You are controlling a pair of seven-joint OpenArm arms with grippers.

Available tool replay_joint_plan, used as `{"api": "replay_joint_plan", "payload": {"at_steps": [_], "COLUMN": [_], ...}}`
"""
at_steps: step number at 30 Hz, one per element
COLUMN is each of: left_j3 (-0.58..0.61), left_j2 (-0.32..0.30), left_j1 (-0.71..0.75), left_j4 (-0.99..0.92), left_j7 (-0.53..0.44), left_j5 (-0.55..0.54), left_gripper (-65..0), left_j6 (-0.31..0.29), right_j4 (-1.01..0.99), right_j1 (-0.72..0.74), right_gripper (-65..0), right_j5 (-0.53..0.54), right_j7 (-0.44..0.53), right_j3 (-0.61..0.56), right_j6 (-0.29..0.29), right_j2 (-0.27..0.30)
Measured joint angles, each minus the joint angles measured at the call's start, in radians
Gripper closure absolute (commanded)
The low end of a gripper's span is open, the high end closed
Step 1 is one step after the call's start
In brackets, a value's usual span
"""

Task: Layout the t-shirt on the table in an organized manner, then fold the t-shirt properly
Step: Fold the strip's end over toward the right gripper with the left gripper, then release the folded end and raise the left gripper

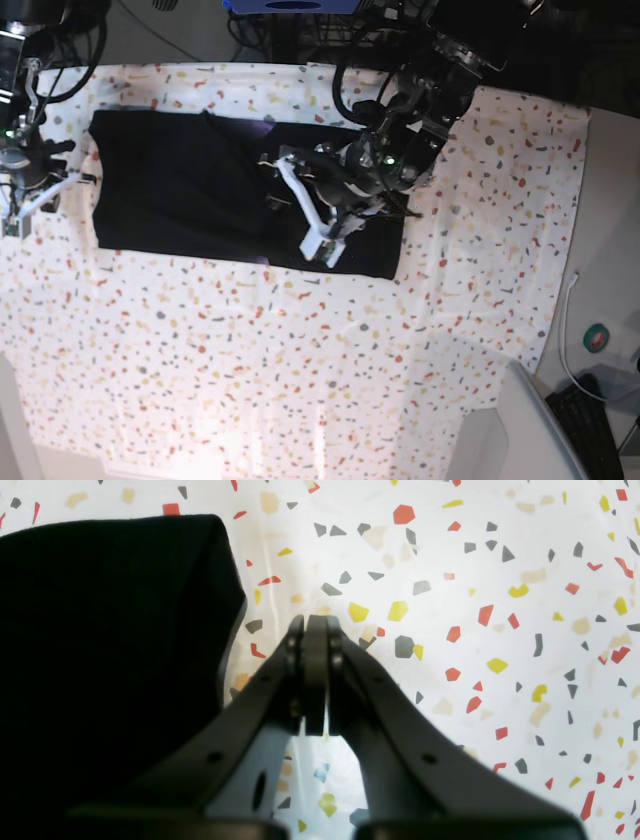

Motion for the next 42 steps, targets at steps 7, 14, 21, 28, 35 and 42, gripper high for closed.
{"api": "replay_joint_plan", "payload": {"at_steps": [7, 14, 21, 28, 35, 42], "left_j3": [0.179, -0.255, -0.793, -0.813, -0.673, -0.431], "left_j2": [0.031, -0.176, -0.202, -0.182, -0.15, -0.148], "left_j1": [-0.031, 0.196, 0.259, 0.218, 0.12, 0.045], "left_j4": [0.031, 0.224, 0.069, -0.034, -0.123, -0.288], "left_j7": [0.003, -0.002, -0.011, -0.006, -0.071, -0.238], "left_j5": [-0.015, -0.007, 0.0, -0.003, 0.005, 0.0], "left_gripper": [-38.7, -26.8, 0.0, 0.0, 0.0, 0.0], "left_j6": [-0.024, -0.01, -0.011, -0.163, -0.165, -0.166], "right_j4": [0.0, 0.011, 0.034, -0.091, -0.277, -0.233], "right_j1": [0.0, -0.003, -0.019, 0.063, 0.095, 0.069], "right_gripper": [0.0, 0.0, -58.5, -55.8, -55.2, -55.1], "right_j5": [0.0, 0.023, 0.432, 0.457, 0.462, 0.482], "right_j7": [-0.001, -0.008, -0.228, -0.357, -0.348, -0.324], "right_j3": [0.003, 0.017, 0.193, 0.22, 0.199, 0.058], "right_j6": [0.0, 0.0, 0.168, 0.346, 0.354, 0.354], "right_j2": [0.001, -0.034, -0.044, -0.038, -0.001, -0.031]}}
